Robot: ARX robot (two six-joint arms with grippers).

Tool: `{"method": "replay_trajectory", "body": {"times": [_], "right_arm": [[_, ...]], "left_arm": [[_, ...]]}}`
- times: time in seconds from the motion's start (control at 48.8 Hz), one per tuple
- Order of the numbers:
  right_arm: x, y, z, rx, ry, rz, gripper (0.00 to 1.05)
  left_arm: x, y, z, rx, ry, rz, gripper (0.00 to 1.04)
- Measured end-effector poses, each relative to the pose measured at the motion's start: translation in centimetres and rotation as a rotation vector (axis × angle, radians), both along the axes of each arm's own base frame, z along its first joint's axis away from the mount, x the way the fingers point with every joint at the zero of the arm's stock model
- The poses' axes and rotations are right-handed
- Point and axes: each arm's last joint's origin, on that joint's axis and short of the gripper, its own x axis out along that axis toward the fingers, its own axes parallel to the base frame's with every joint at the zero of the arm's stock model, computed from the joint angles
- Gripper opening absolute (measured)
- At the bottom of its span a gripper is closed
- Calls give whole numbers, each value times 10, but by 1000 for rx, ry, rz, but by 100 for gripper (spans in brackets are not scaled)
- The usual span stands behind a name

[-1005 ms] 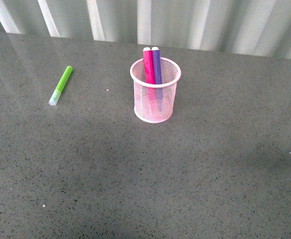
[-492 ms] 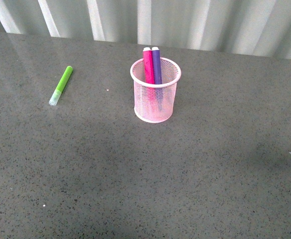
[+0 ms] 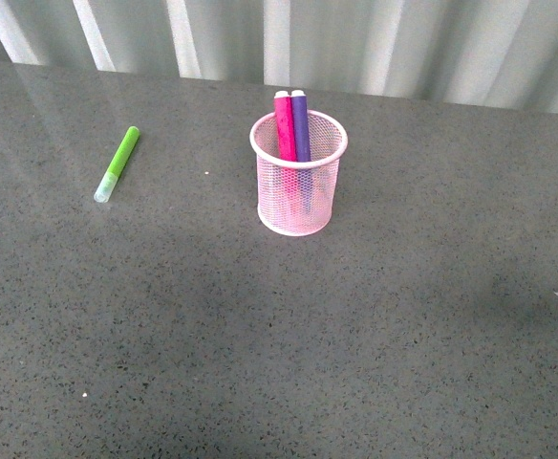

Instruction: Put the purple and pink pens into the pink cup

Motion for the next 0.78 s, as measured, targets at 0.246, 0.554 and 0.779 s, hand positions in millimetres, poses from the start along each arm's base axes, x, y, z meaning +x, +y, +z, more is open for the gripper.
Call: {"method": "replay_trajectory", "body": {"times": [0.246,0.554,0.779], "right_arm": [[0,0,0,0,0,0,98],[0,0,0,0,0,0,98],[0,0,0,0,0,0,98]], "left_arm": [[0,0,0,0,0,0,98],[0,0,0,0,0,0,98],[0,0,0,0,0,0,98]]}}
